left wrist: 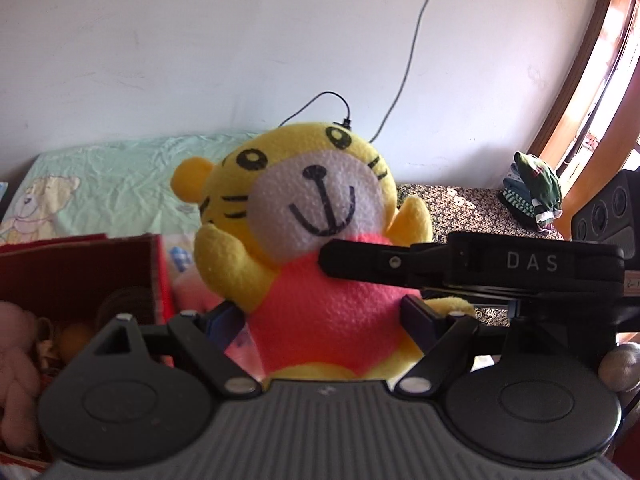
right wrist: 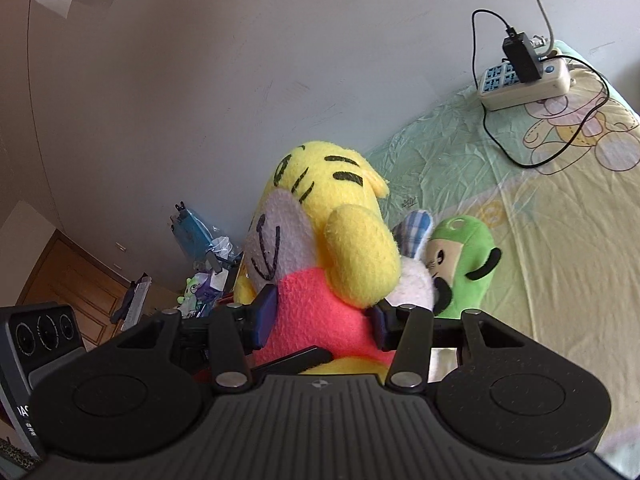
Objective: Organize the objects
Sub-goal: 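Lift the tiger plush and carry it over the red box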
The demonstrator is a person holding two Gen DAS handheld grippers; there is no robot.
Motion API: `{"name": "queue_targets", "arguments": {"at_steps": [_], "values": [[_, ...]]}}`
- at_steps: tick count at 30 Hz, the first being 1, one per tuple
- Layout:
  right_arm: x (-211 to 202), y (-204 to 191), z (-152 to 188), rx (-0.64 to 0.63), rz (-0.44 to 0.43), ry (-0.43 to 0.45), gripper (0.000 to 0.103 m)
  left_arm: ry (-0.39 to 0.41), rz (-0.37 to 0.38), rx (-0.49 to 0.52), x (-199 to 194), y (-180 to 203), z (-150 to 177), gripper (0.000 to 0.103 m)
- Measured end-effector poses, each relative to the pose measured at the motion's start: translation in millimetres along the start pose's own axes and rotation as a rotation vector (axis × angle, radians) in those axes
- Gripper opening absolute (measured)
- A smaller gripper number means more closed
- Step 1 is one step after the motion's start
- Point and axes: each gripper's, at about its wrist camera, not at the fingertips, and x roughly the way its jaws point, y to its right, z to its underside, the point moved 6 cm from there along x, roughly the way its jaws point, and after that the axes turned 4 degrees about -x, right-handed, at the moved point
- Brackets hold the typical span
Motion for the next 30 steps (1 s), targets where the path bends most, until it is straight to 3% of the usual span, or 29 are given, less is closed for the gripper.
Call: {"name": "queue_targets", "arguments": {"at_steps": [11,25,30], "values": [[70.3,-75.5,43.1,-0.045,0.106,0.02,0.05,-0.036,0.06,-0.032,-45.3,-105.0,10.6,0.084],[131.6,-85.0,84.1,-0.031,0.349,-0.038,0.046,-0.126,0.032,0.051,-30.9,-176.6,29.9,0.087],[141.5,-91.1,90.4,-0.109,0.452,-0.043,0.046,-0.138,-0.017,0.066,-25.5,-191.7,32.3,0.088]]}}
